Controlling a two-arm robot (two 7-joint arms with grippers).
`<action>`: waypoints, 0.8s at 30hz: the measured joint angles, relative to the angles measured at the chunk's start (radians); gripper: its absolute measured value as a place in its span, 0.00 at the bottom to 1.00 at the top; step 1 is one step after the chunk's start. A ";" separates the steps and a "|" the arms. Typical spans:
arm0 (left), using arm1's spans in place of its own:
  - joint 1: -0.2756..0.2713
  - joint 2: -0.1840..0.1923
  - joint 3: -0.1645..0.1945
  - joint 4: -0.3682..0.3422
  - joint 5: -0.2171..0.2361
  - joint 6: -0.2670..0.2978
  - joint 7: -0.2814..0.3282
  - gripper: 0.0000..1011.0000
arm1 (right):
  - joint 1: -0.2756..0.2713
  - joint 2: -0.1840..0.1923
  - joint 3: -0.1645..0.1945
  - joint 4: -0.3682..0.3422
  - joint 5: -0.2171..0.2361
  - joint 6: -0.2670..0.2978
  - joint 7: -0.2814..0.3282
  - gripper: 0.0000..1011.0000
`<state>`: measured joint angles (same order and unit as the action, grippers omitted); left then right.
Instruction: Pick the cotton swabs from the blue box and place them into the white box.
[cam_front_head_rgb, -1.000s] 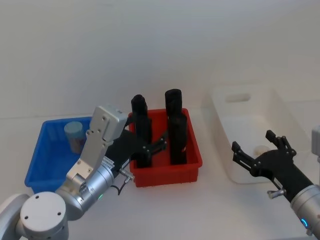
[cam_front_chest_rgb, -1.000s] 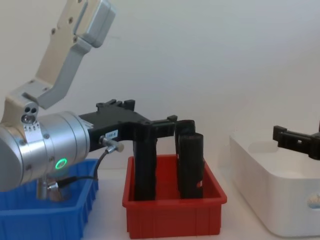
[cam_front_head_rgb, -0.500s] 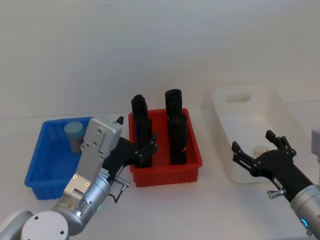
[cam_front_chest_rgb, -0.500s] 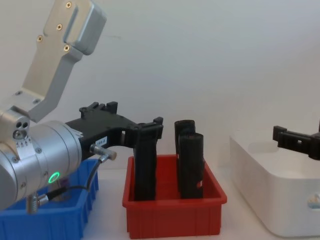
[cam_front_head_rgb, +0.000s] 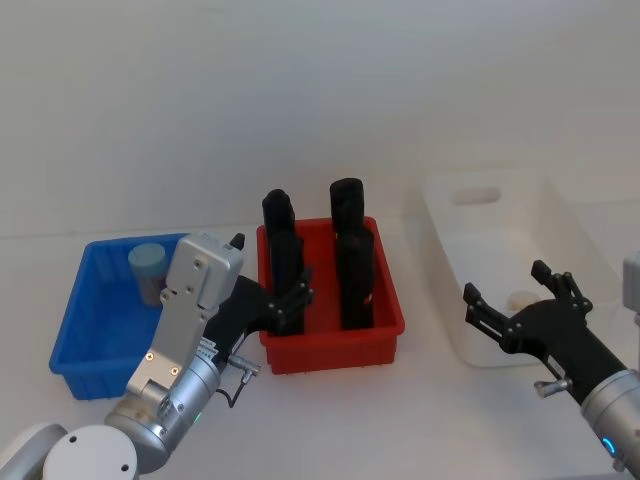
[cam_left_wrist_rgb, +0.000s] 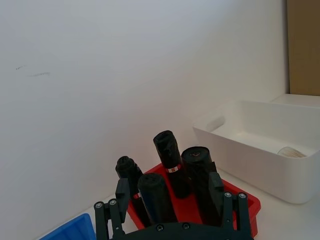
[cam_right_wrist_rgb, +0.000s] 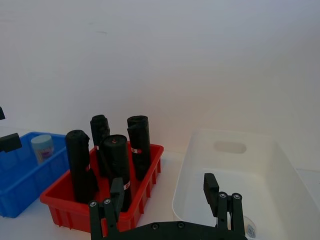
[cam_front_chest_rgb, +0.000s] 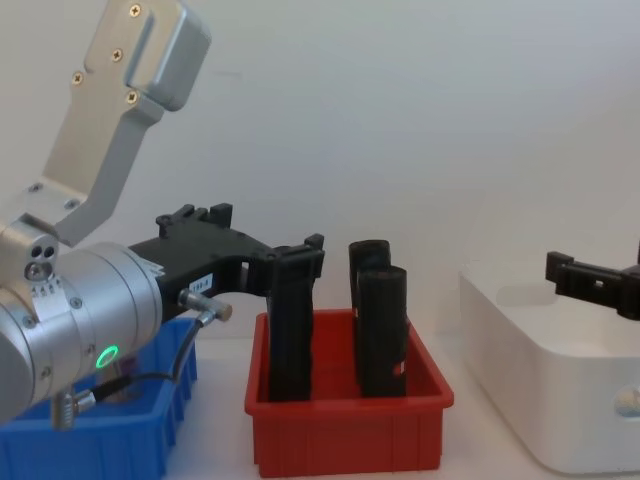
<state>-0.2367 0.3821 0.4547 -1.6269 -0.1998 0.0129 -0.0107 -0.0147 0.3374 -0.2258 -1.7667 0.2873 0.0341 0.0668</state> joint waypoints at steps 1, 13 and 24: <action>0.000 0.000 0.000 0.000 0.000 0.000 0.000 0.99 | 0.000 0.000 0.000 0.000 0.000 0.000 0.000 0.99; 0.000 0.000 -0.001 0.000 -0.001 0.001 0.000 0.99 | 0.001 0.000 0.000 0.004 -0.001 -0.001 0.003 0.99; 0.000 0.000 0.000 0.001 -0.001 0.001 0.000 0.99 | 0.026 -0.010 0.000 0.050 -0.017 -0.006 0.043 0.99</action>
<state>-0.2372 0.3821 0.4542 -1.6262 -0.2005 0.0140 -0.0109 0.0115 0.3278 -0.2262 -1.7169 0.2698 0.0278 0.1094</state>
